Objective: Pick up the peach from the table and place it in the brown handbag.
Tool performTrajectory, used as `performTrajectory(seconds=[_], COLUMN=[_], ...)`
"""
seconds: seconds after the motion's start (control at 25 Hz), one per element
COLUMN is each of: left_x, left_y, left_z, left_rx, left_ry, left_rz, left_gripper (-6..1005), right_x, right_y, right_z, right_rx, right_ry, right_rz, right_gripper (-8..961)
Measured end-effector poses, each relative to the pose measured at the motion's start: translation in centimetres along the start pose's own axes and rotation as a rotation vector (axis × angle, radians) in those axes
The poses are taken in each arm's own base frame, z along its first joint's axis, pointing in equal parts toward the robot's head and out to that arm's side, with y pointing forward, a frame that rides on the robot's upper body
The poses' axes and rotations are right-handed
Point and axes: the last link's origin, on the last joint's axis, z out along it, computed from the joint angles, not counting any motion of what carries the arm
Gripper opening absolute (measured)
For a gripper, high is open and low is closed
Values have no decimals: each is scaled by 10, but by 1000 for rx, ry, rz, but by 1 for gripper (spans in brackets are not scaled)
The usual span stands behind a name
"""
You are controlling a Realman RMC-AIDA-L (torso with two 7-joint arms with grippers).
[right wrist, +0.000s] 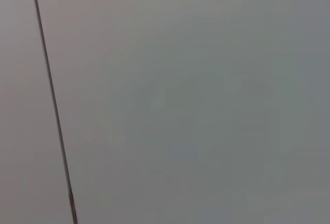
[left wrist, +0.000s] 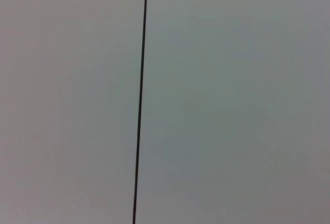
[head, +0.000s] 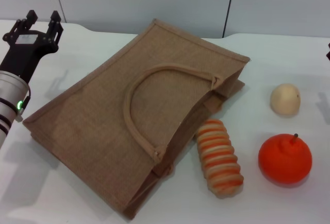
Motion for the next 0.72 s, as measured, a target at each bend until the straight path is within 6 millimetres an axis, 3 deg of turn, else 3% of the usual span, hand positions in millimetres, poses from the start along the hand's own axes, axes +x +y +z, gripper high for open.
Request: performTrajectory(seconds=[0.72], left_x=[11], left_y=[3], left_z=[-5], left_rx=[-58], left_ry=[77], left_rz=[0], left_gripper=[558], right_x=[1], right_y=[-1], right_z=[-1], right_rx=[0], right_ry=[5], right_rz=[-9], right_gripper=[863])
